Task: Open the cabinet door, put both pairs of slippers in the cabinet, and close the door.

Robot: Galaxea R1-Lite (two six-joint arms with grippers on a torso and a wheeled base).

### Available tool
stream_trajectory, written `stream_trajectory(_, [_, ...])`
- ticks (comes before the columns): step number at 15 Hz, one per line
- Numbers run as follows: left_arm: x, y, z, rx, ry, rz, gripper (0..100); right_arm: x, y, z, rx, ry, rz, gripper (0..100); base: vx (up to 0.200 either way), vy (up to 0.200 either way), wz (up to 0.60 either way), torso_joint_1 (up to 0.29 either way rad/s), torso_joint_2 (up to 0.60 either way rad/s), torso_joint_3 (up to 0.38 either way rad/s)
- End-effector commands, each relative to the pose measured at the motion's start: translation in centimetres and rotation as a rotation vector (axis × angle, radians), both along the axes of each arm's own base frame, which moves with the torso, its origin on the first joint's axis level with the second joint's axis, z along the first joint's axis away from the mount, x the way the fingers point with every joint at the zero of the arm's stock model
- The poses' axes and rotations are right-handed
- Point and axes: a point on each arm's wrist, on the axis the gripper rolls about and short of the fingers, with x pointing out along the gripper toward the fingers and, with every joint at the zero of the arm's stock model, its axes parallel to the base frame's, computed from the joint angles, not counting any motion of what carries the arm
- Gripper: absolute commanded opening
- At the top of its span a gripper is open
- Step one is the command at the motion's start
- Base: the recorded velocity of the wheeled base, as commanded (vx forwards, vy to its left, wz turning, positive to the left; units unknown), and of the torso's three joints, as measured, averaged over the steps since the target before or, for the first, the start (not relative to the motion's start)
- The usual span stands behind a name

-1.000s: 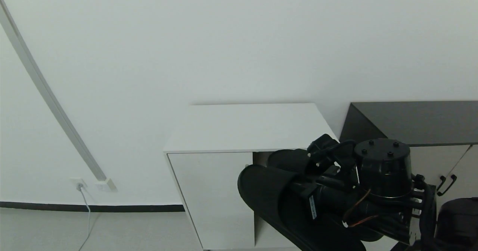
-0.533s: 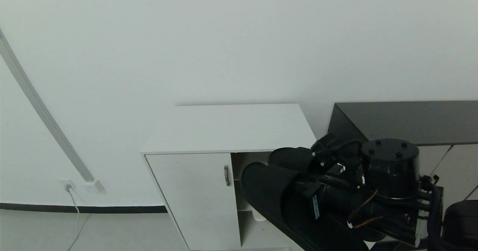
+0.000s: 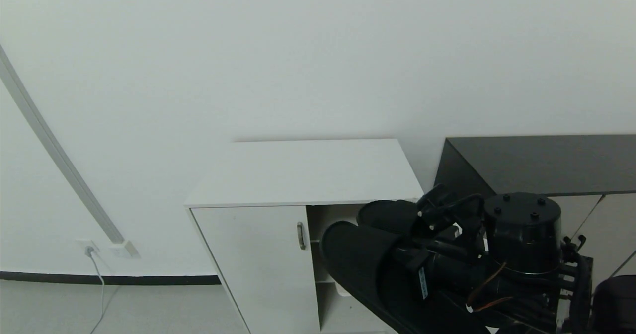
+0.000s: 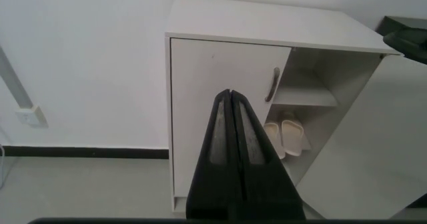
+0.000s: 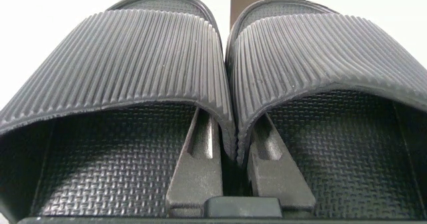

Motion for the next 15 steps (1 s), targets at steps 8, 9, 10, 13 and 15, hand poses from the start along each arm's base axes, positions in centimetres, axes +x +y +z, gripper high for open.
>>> stream_trajectory(8, [0.0,0.0,0.0,0.000,0.002,0.000,0,0.1,0.6,-1.7,0.001,-0.008,0.010,0,0.000,0.000,0.00,0.000,0.00,0.000])
stream_trajectory(9, [0.0,0.0,0.0,0.000,0.002,0.000,0,0.1,0.6,-1.7,0.001,-0.008,0.010,0,0.000,0.000,0.00,-0.115,0.25,0.134])
stream_trajectory(10, [0.0,0.0,0.0,0.000,0.002,0.000,0,0.1,0.6,-1.7,-0.001,-0.008,0.012,0,0.000,0.000,0.00,-0.139,0.33,0.178])
stream_trajectory(13, [0.0,0.0,0.0,0.001,0.002,0.000,0,0.1,0.6,-1.7,-0.002,-0.007,0.010,0,0.000,0.000,0.00,-0.167,0.37,0.207])
stream_trajectory(15, [0.0,0.0,0.0,0.000,0.000,0.000,0,0.1,0.7,-1.8,-0.004,-0.006,0.012,0,0.000,0.000,0.00,-0.168,0.41,0.227])
